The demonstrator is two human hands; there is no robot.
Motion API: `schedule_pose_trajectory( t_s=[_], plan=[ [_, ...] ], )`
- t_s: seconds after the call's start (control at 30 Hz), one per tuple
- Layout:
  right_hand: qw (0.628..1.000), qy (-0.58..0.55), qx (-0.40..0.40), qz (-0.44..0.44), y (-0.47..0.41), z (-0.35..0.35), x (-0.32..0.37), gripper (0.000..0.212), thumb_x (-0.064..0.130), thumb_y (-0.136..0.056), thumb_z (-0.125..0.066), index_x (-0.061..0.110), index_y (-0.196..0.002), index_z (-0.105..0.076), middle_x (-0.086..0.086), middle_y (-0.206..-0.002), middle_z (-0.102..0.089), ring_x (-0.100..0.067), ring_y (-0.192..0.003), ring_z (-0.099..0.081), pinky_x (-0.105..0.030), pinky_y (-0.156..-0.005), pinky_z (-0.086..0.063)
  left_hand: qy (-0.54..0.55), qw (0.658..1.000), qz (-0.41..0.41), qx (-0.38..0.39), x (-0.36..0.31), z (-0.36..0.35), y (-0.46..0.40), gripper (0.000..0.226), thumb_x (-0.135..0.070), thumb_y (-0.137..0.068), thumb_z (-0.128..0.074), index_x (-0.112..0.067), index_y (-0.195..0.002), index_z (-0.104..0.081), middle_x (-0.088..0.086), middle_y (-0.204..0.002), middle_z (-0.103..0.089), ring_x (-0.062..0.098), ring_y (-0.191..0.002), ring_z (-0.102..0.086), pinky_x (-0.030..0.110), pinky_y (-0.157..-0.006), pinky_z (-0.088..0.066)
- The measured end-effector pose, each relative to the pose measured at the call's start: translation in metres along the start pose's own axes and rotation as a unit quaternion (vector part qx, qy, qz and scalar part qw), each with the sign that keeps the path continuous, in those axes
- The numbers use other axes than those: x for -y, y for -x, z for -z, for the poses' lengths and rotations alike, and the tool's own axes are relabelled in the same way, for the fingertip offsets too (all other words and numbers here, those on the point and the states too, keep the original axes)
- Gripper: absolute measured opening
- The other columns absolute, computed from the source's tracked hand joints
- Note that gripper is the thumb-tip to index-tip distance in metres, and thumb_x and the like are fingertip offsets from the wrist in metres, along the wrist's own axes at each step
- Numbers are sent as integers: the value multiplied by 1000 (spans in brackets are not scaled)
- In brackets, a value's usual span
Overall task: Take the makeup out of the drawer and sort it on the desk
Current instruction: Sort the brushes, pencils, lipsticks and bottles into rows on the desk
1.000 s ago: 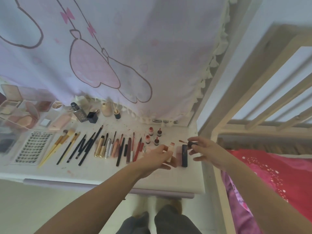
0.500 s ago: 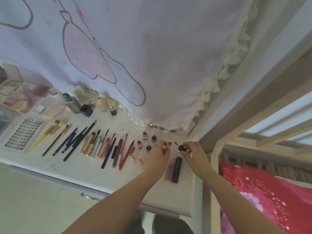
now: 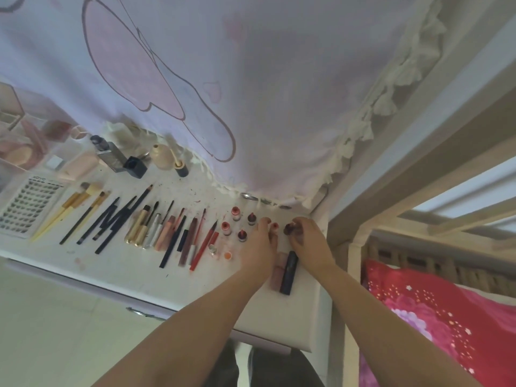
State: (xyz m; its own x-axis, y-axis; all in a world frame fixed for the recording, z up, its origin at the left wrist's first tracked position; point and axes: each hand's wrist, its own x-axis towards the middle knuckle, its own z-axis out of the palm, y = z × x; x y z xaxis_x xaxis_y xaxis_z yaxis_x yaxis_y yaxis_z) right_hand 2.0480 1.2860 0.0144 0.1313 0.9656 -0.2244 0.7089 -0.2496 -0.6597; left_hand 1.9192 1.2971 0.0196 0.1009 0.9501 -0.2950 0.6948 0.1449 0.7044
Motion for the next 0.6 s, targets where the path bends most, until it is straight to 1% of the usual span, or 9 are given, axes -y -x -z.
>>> schedule_pose_trajectory(
  t_s=[0.07,0.13,0.2,0.27,0.3,0.37,0.43,0.53,0.6],
  plan=[
    [1000,-16,-5,-20,7,4,-2,34,9,-91,-54,5,-125,-50,-12,-121,-53,-23,-112,-53,-27,-94,-41,4,1000,27,6,1,1,5,20,-28,-99,-39,-16,-116,-43,5,-96,-60,22,-81,-60,40,-75,-51],
    [1000,-1,-10,-19,18,8,-6,32,12,-93,-53,6,-124,-52,-10,-121,-53,-23,-113,-52,-26,-93,-40,-31,999,19,27,9,2,17,18,-22,-99,-40,-14,-115,-43,6,-98,-61,21,-83,-60,38,-78,-52],
    [999,48,-1,15,27,10,-7,28,14,-94,-51,9,-121,-55,-7,-120,-54,-23,-114,-49,-25,-94,-37,-82,994,-7,72,17,3,34,18,-25,-100,-38,-13,-111,-43,6,-97,-59,23,-84,-60,35,-75,-51],
    [993,102,20,48,33,10,-4,27,19,-95,-48,13,-119,-57,-4,-122,-55,-21,-116,-45,-29,-95,-37,-176,976,-55,119,23,1,49,28,-33,-100,-34,-13,-117,-43,6,-104,-56,25,-89,-60,34,-71,-47],
    [990,125,33,59,34,9,-1,27,21,-95,-47,15,-119,-58,-2,-123,-56,-20,-117,-44,-31,-95,-38,-210,967,-71,123,27,-1,53,32,-37,-100,-32,-13,-120,-43,6,-106,-54,25,-91,-59,33,-70,-45],
    [981,173,60,66,35,4,7,27,26,-95,-45,18,-118,-59,0,-124,-57,-19,-120,-43,-34,-94,-39,-208,969,-53,121,28,-1,54,38,-43,-99,-33,-11,-116,-45,6,-106,-53,25,-90,-58,33,-69,-43],
    [970,224,71,65,35,0,13,27,30,-96,-42,19,-115,-60,0,-122,-56,-20,-119,-42,-34,-92,-35,-219,965,-43,135,25,-2,49,41,-46,-97,-35,-10,-115,-46,6,-107,-51,25,-92,-58,32,-70,-42],
    [958,269,65,69,32,-3,19,29,34,-97,-40,21,-111,-61,0,-119,-56,-20,-118,-42,-33,-93,-32,-195,972,-9,129,16,1,44,41,-45,-95,-41,-8,-108,-50,8,-110,-52,29,-95,-59,36,-78,-45],
    [955,280,67,70,32,-5,22,29,36,-96,-40,22,-110,-61,1,-117,-56,-19,-118,-42,-34,-94,-31,-206,971,0,123,15,1,42,40,-44,-93,-43,-8,-109,-50,9,-113,-51,29,-98,-58,36,-80,-44]
  ],
)
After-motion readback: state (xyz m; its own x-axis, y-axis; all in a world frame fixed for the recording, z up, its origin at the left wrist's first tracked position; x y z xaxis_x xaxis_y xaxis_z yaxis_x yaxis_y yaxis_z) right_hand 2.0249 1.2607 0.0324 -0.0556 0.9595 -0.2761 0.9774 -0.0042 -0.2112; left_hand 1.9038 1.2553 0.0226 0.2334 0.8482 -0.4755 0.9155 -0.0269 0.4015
